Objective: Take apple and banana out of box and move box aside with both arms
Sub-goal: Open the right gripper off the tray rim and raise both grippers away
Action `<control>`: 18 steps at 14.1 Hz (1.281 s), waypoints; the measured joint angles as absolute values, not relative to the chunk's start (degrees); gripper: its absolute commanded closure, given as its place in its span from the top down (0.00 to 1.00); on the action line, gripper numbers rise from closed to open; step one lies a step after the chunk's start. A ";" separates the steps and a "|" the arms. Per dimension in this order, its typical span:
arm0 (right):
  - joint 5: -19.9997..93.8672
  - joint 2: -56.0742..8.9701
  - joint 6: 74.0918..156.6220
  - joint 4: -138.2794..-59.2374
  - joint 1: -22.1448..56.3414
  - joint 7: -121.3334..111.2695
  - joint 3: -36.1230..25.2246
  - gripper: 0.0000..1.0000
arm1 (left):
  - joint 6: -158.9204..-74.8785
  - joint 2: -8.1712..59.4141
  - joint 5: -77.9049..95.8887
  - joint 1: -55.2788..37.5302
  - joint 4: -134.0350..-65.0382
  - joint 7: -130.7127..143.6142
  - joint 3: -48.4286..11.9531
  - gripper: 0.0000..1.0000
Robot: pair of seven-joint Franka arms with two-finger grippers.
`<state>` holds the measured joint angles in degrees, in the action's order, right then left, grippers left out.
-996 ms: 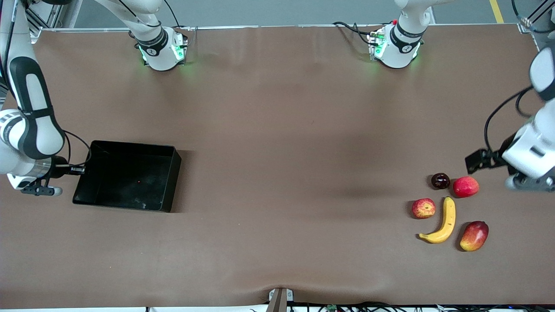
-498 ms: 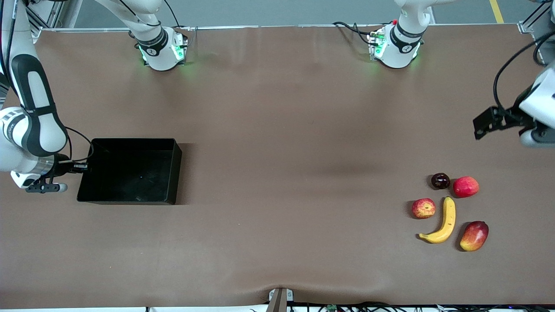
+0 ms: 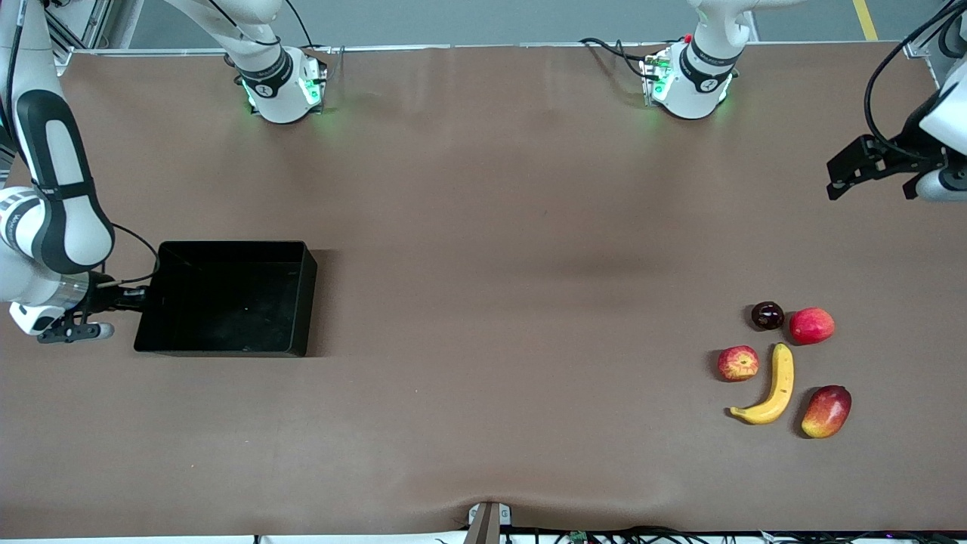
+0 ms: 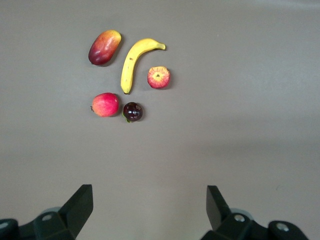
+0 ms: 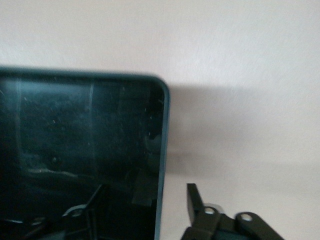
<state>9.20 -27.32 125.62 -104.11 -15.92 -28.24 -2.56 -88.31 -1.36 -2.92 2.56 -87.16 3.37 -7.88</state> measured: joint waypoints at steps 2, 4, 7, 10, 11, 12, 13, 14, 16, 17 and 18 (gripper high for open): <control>9.20 -27.29 123.18 -100.44 -15.95 -28.26 -2.61 1.00 | -87.96 -1.55 -2.88 2.59 -87.62 3.37 -7.86 1.00; 9.20 -27.25 117.51 -94.82 -16.10 -28.10 -2.82 1.00 | -87.62 -1.55 -2.74 2.63 -87.93 3.37 -7.85 1.00; 9.23 -27.19 111.49 -86.76 -16.32 -22.07 -3.10 1.00 | -87.57 -1.55 -1.17 2.66 -88.02 3.50 -7.84 1.00; 7.16 -27.18 106.87 -79.51 -15.59 -17.05 -2.80 1.00 | -87.54 -1.55 -0.54 2.66 -88.12 3.59 -7.84 1.00; 6.72 -27.13 104.45 -76.64 -14.88 -15.71 -2.64 1.00 | -87.54 -1.55 -0.54 2.66 -88.21 3.60 -7.84 1.00; 6.63 -26.95 102.01 -74.13 -14.08 -14.73 -2.47 1.00 | -87.53 -1.55 -0.54 2.66 -88.28 3.60 -7.84 1.00; 6.60 -26.33 99.91 -72.45 -13.27 -14.19 -2.40 1.00 | -87.53 -1.55 -0.54 2.66 -88.32 3.60 -7.84 1.00; 6.60 -25.24 98.19 -71.50 -12.44 -13.91 -2.35 1.00 | -87.53 -1.55 -0.54 2.68 -88.33 3.60 -7.83 1.00; 6.59 -21.93 94.88 -70.98 -10.78 -13.81 -1.75 1.00 | -87.53 -1.55 -0.53 2.72 -88.35 3.60 -7.82 1.00; 6.55 -20.17 93.58 -70.96 -9.46 -13.53 -1.39 1.00 | -87.53 -1.56 -0.53 2.78 -88.35 3.62 -7.81 1.00; 6.36 -18.50 91.75 -70.96 -7.96 -12.55 -1.20 1.00 | -87.53 -1.56 -0.53 2.85 -88.35 3.64 -7.80 1.00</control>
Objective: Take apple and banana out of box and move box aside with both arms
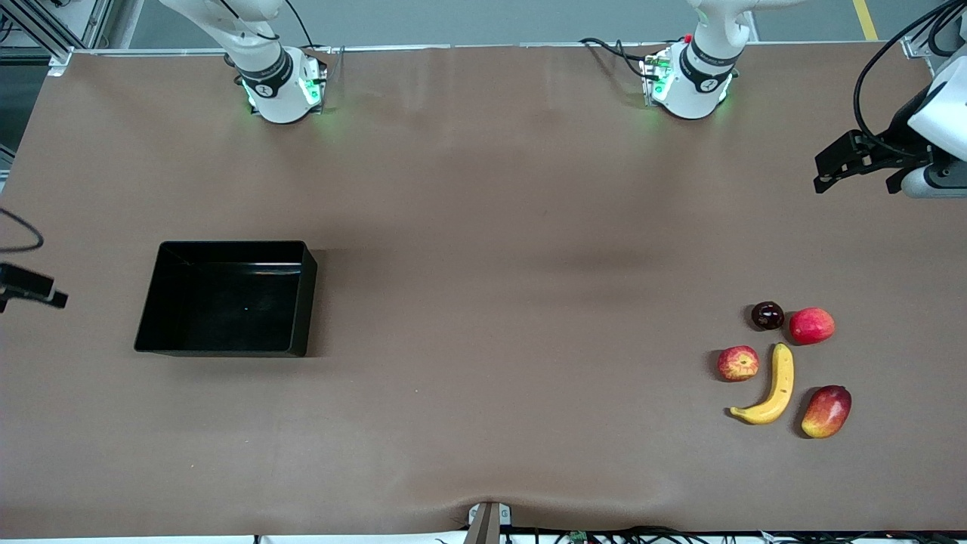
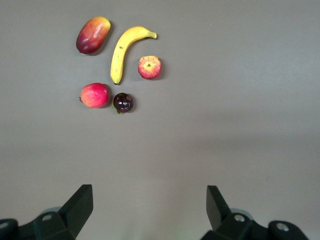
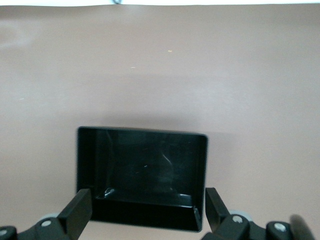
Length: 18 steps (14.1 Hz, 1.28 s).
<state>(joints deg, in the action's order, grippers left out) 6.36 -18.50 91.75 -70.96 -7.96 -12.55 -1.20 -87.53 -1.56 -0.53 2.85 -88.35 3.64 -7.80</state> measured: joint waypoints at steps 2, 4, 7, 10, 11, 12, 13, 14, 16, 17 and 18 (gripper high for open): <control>6.20 -15.64 85.49 -70.97 -6.42 -11.02 -1.17 1.00 | -87.53 -1.65 -0.53 2.96 -88.33 3.65 -7.69 1.00; 6.04 -13.20 81.52 -71.07 -6.43 -8.96 -1.27 1.00 | -87.53 -1.90 -0.53 3.00 -88.33 3.65 -7.47 1.00; 5.83 -9.16 76.46 -72.43 -6.16 -2.56 -1.18 1.00 | -87.53 -2.17 -0.53 3.02 -88.33 3.65 -7.34 1.00; 3.39 -3.74 76.52 -78.67 -3.65 -1.02 -0.91 1.00 | -87.53 -2.17 -0.53 3.03 -88.34 3.65 -7.29 1.00; 1.34 -2.47 77.09 -80.59 -1.94 -0.98 -0.77 1.00 | -87.53 -2.17 -0.53 3.08 -88.34 3.66 -7.25 1.00; -1.28 -1.71 77.55 -82.10 0.54 -0.81 -0.64 1.00 | -87.53 -2.18 -0.53 3.32 -88.34 3.66 -7.20 1.00; -3.25 -1.47 78.22 -83.18 2.95 -0.29 -0.52 1.00 | -87.53 -2.18 -0.53 3.64 -88.34 3.66 -7.12 1.00; -4.13 -1.47 79.52 -83.94 4.48 0.18 -0.43 1.00 | -87.53 -2.18 -0.53 3.87 -88.34 3.66 -7.09 1.00; -4.08 -1.48 81.87 -84.80 4.34 0.07 -0.66 1.00 | -87.53 -2.18 -0.53 3.97 -88.33 3.66 -7.09 1.00; -3.67 -1.47 82.23 -84.91 3.23 -0.60 -0.98 1.00 | -87.53 -2.18 -0.53 3.97 -88.33 3.66 -7.16 1.00; -3.19 -1.46 82.27 -85.00 1.94 -1.26 -1.26 1.00 | -87.53 -2.18 -0.53 3.96 -88.33 3.66 -7.26 1.00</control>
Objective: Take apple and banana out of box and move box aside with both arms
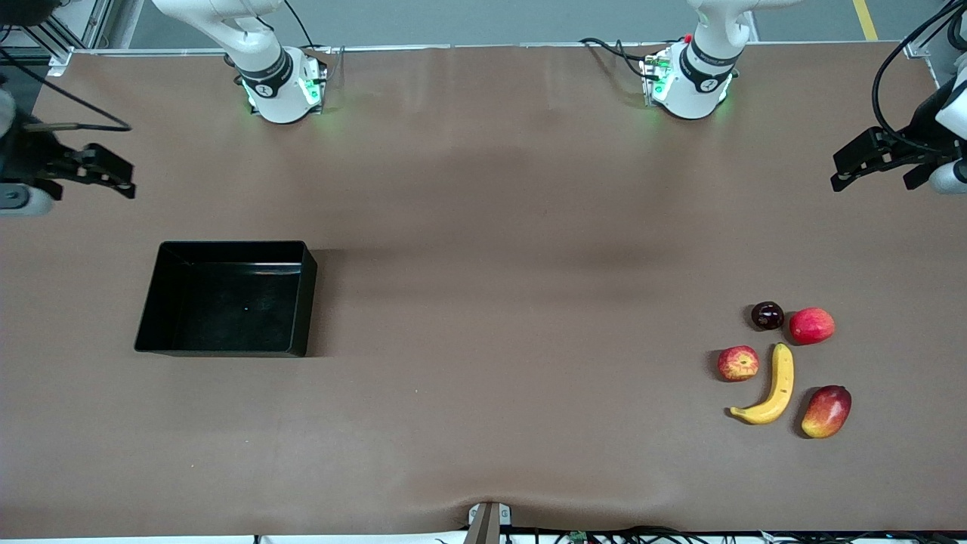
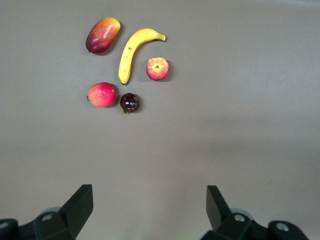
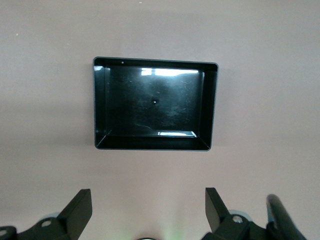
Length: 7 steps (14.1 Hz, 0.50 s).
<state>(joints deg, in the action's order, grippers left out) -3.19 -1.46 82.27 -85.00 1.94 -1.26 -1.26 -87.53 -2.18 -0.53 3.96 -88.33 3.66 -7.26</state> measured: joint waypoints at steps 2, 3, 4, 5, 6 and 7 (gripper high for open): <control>-2.49 -1.25 82.66 -85.77 0.18 -2.21 -1.51 1.00 | -87.53 -2.19 -0.53 3.90 -88.33 3.66 -7.46 1.00; -2.40 -0.98 82.93 -86.41 0.01 -2.30 -1.50 1.00 | -87.53 -2.19 -0.53 3.88 -88.33 3.66 -7.52 1.00; -2.38 -0.58 82.97 -87.18 0.01 -2.30 -1.49 1.00 | -87.53 -2.19 -0.53 3.88 -88.33 3.66 -7.54 1.00; -2.39 0.02 82.97 -88.27 -0.12 -2.29 -1.51 1.00 | -87.53 -2.19 -0.53 3.88 -88.33 3.66 -7.54 1.00; -2.33 0.85 83.18 -89.77 -0.62 -2.28 -1.57 1.00 | -87.53 -2.19 -0.53 3.88 -88.33 3.66 -7.55 1.00; -1.79 1.66 83.79 -91.20 -1.48 -2.35 -1.73 1.00 | -87.53 -2.18 -0.53 3.87 -88.33 3.66 -7.56 1.00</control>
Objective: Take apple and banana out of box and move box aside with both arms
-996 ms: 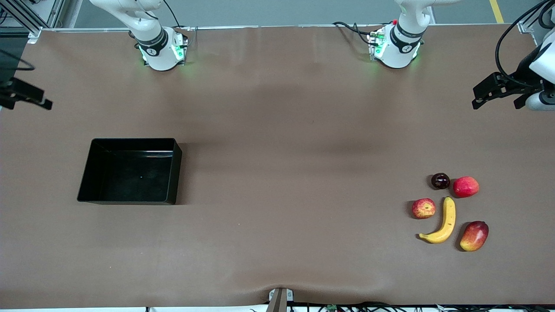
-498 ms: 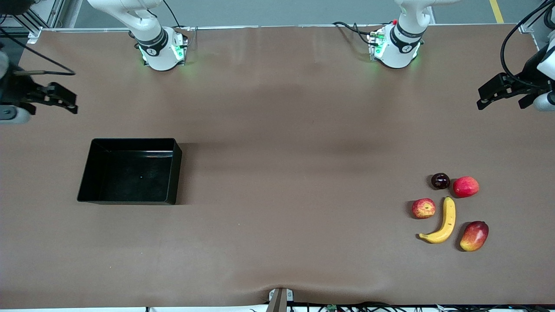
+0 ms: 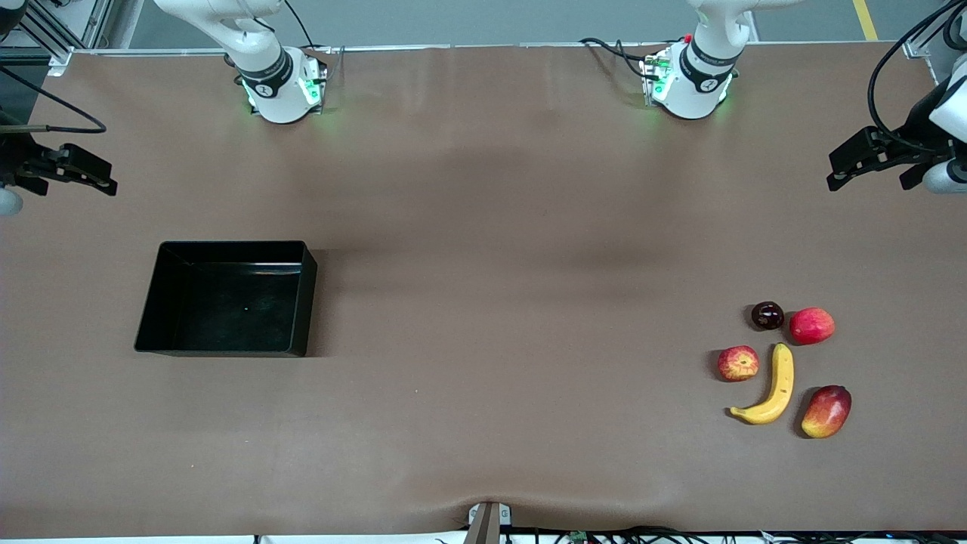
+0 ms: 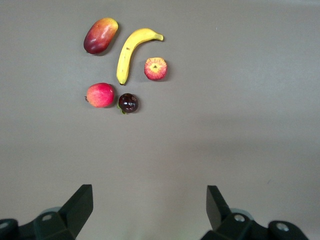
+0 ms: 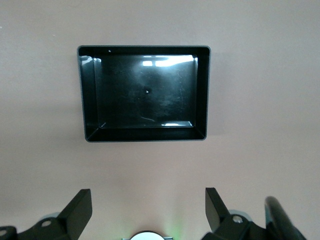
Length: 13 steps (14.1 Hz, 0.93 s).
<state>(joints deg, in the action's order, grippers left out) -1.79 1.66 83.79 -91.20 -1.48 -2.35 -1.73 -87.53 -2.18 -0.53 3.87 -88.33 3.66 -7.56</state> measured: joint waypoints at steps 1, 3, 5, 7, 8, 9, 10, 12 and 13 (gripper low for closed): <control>-0.83 2.27 84.31 -91.95 -2.24 -2.67 -1.91 1.00 | -87.53 -2.19 -0.53 3.87 -88.33 3.66 -7.57 1.00; -0.20 3.12 84.82 -92.01 -2.68 -2.93 -2.07 1.00 | -87.53 -2.19 -0.53 3.87 -88.33 3.66 -7.58 1.00; -0.17 3.75 85.08 -91.50 -2.68 -2.93 -1.96 1.00 | -87.53 -2.18 -0.53 3.87 -88.33 3.66 -7.58 1.00; -0.17 3.96 85.10 -90.95 -2.68 -2.92 -2.00 1.00 | -87.53 -2.18 -0.53 3.87 -88.33 3.66 -7.58 1.00; -0.16 3.96 85.12 -90.87 -2.68 -2.91 -2.00 1.00 | -87.53 -2.18 -0.53 3.87 -88.32 3.66 -7.58 1.00; -0.16 3.96 85.13 -90.87 -2.68 -2.89 -2.00 1.00 | -87.53 -2.18 -0.53 3.87 -88.32 3.66 -7.58 1.00; -0.16 3.96 85.14 -90.87 -2.68 -2.87 -2.00 1.00 | -87.53 -2.18 -0.53 3.87 -88.32 3.66 -7.58 1.00; -0.16 3.96 85.14 -90.87 -2.68 -2.87 -2.00 1.00 | -87.53 -2.18 -0.53 3.87 -88.32 3.66 -7.58 1.00; -0.16 3.96 85.18 -90.87 -2.68 -2.87 -2.00 1.00 | -87.53 -2.18 -0.53 3.87 -88.32 3.66 -7.58 1.00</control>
<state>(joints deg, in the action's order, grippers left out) -0.16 3.96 85.18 -90.87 -2.68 -2.87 -2.00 -87.53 -2.18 -0.53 3.87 -88.32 3.66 -7.58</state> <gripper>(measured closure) 0.000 0.000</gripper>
